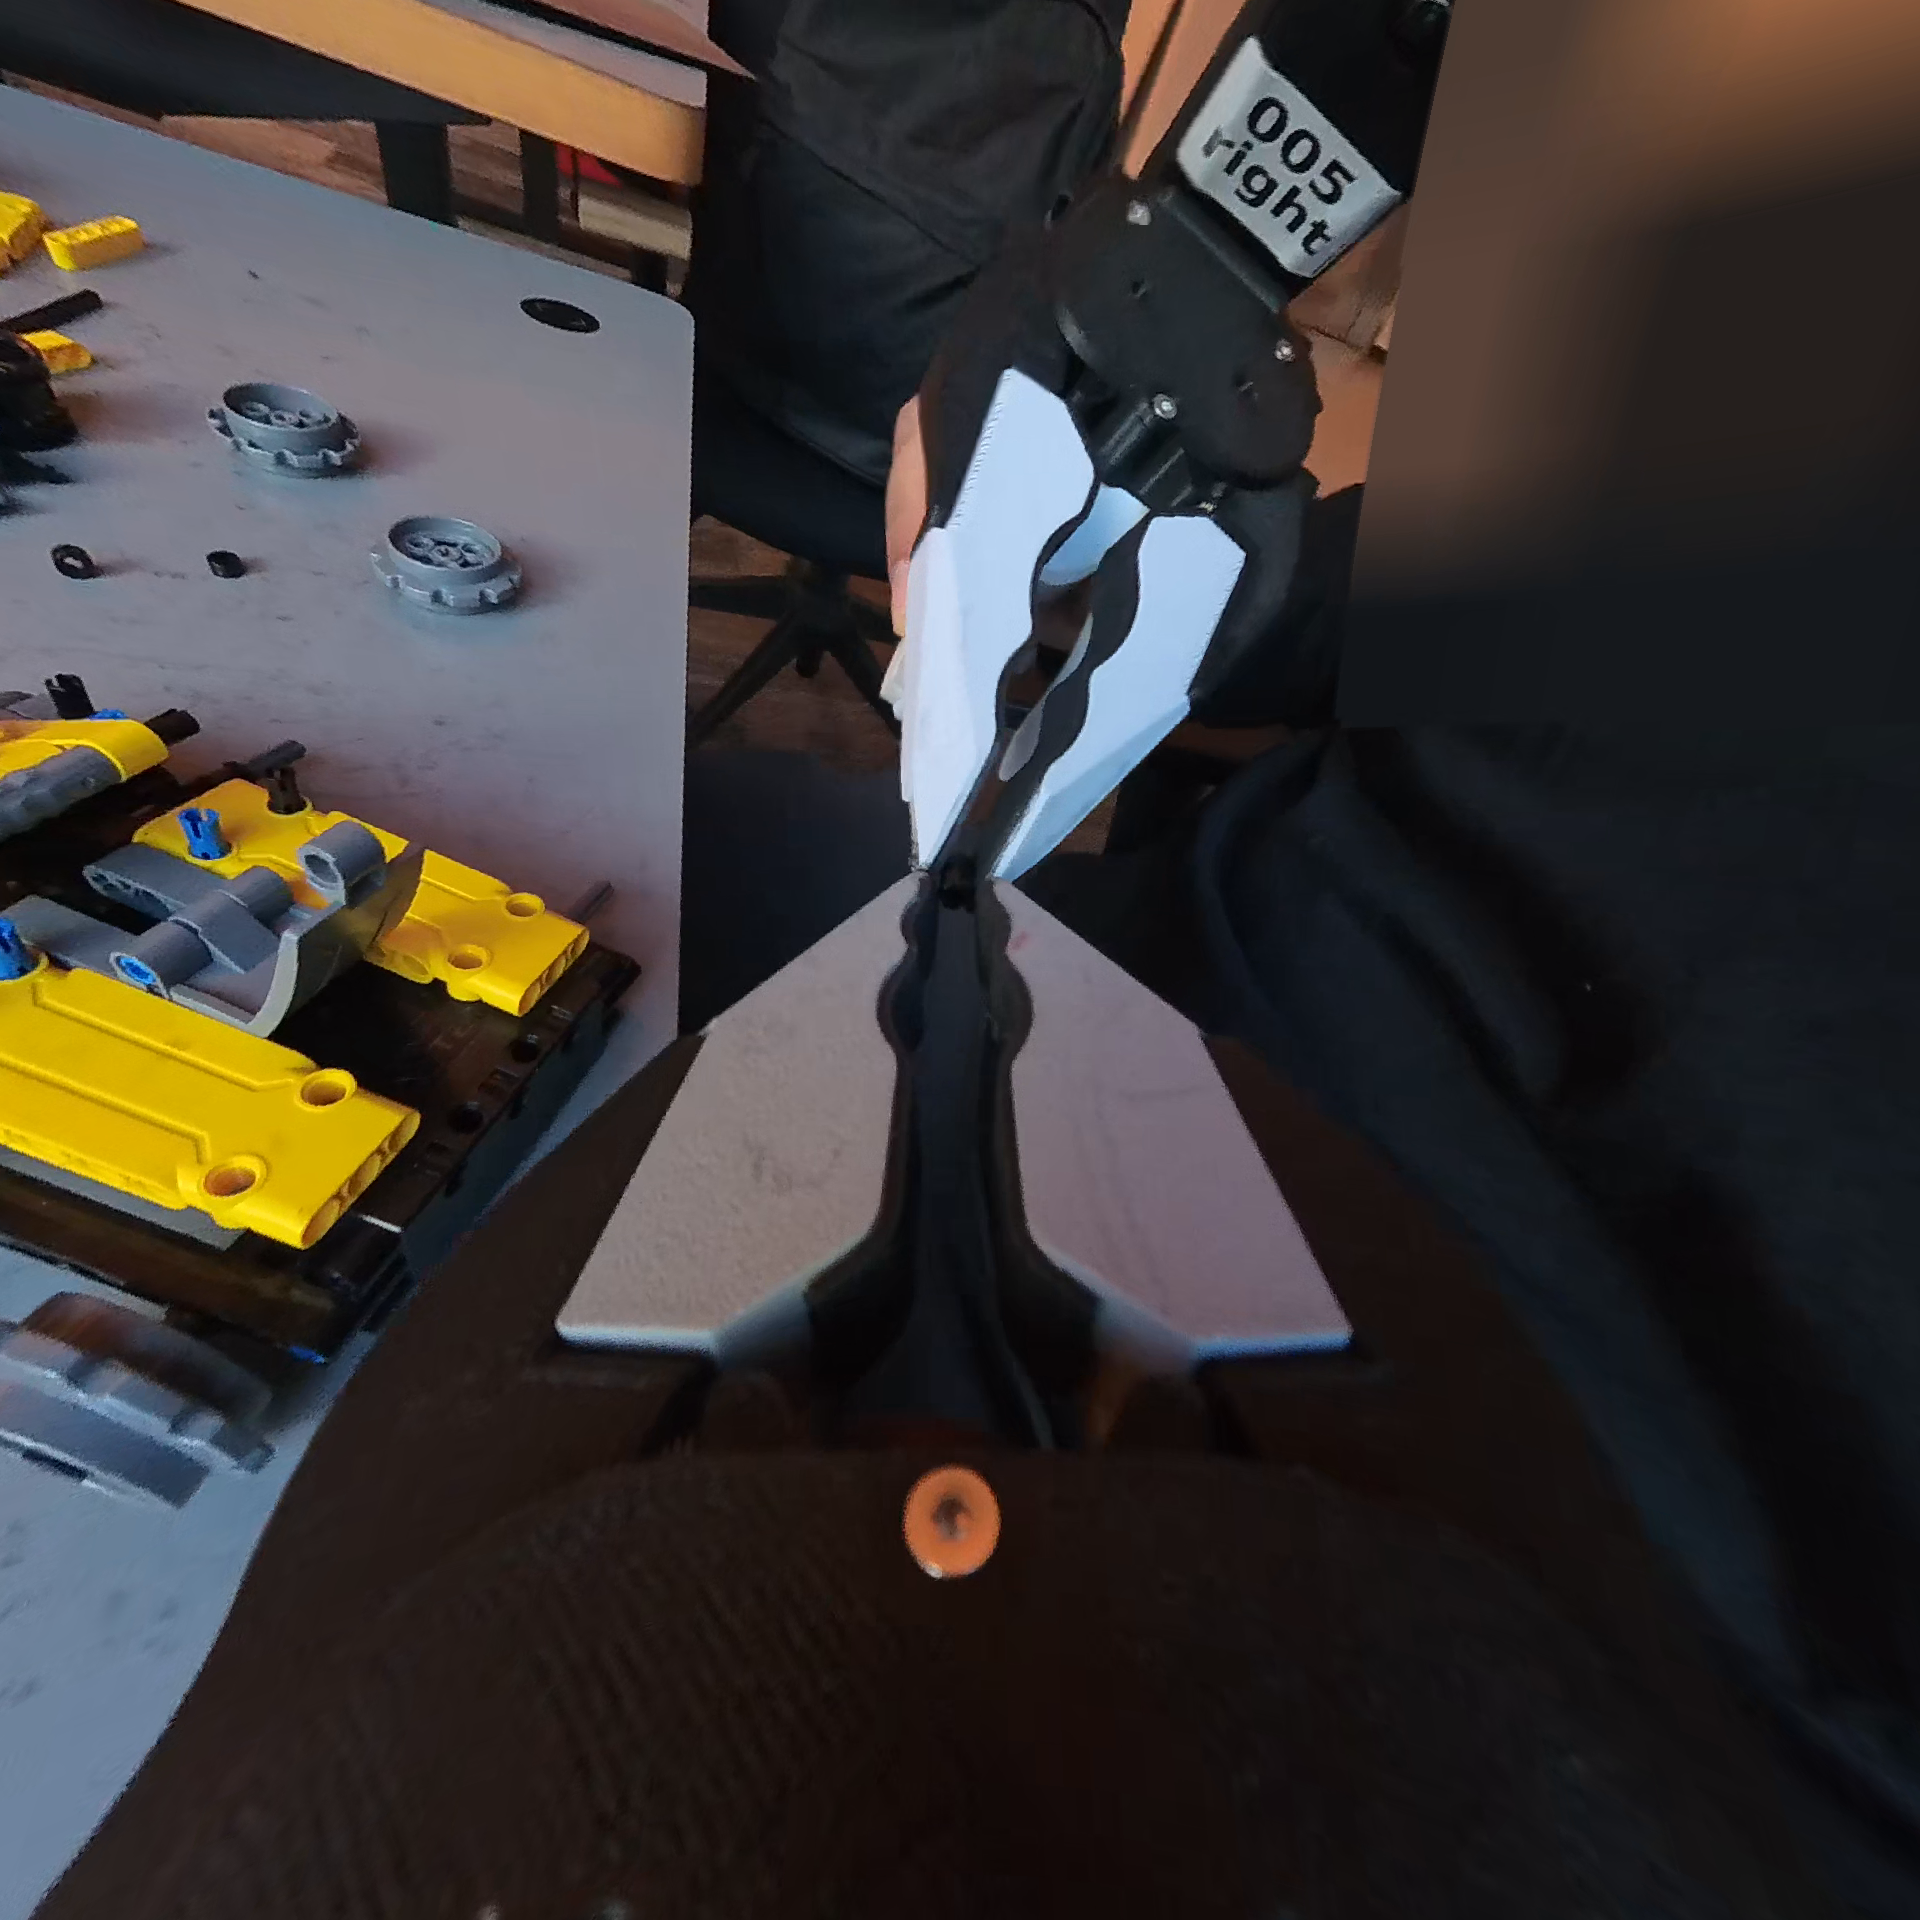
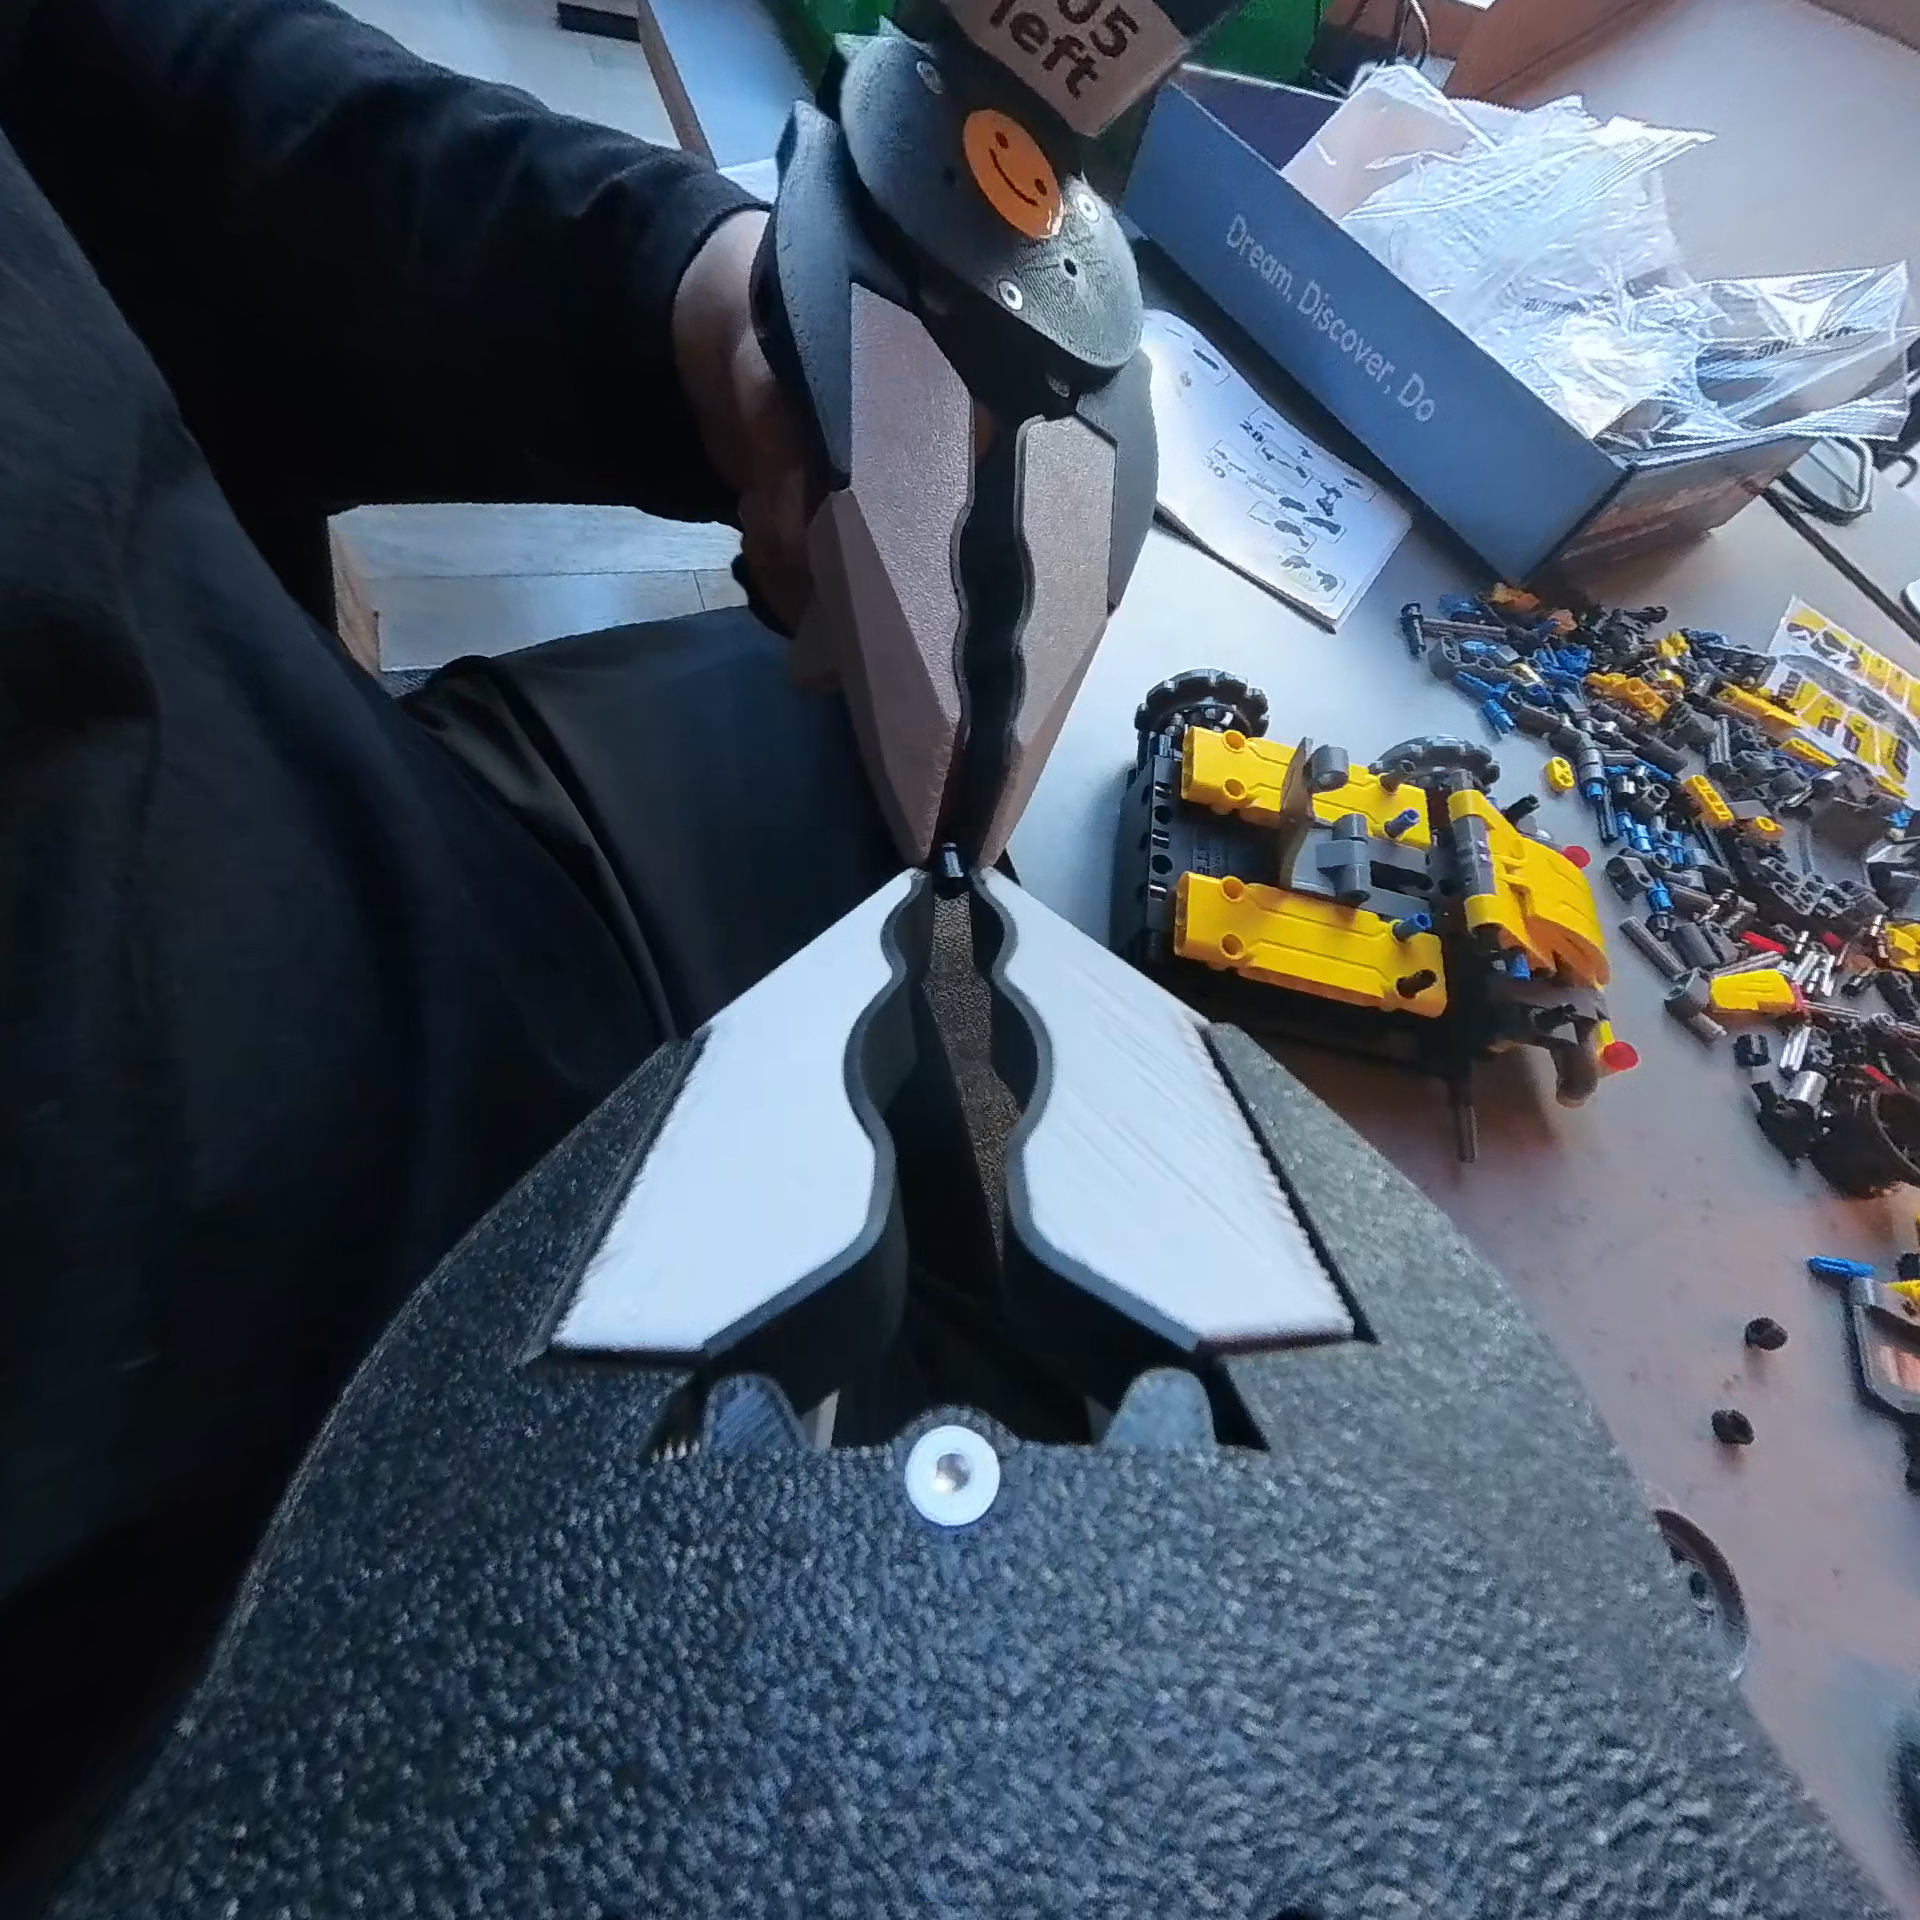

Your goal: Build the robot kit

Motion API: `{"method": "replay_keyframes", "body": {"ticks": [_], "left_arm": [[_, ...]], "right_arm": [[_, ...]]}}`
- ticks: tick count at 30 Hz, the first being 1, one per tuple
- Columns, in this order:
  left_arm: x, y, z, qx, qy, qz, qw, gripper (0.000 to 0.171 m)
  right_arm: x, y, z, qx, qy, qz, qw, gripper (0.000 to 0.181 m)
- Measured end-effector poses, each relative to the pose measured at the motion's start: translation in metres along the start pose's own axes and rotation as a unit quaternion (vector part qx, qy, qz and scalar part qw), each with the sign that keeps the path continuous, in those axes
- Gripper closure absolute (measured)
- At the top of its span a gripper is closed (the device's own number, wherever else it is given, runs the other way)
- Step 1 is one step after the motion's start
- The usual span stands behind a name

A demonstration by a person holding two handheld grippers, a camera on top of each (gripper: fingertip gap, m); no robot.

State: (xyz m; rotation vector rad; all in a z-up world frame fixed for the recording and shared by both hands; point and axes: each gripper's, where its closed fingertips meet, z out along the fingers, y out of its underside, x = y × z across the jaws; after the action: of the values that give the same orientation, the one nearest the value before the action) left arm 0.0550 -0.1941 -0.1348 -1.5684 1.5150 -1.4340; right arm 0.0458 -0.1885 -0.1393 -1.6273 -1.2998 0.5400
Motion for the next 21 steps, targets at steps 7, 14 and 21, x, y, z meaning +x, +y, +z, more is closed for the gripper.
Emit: {"method": "replay_keyframes", "body": {"ticks": [7,14,21], "left_arm": [[0.013,-0.006,-0.004,0.029,0.042,0.024,0.998,0.168],[0.024,-0.018,-0.009,0.083,0.072,0.053,0.993,0.168],[0.023,-0.018,-0.008,0.087,0.048,0.091,0.991,0.168]], "right_arm": [[-0.006,-0.012,-0.005,0.059,-0.06,0.076,0.994,0.174],[-0.012,-0.029,-0.014,0.114,-0.102,0.112,0.982,0.174],[-0.01,-0.03,-0.015,0.112,-0.081,0.098,0.986,0.174]]}}
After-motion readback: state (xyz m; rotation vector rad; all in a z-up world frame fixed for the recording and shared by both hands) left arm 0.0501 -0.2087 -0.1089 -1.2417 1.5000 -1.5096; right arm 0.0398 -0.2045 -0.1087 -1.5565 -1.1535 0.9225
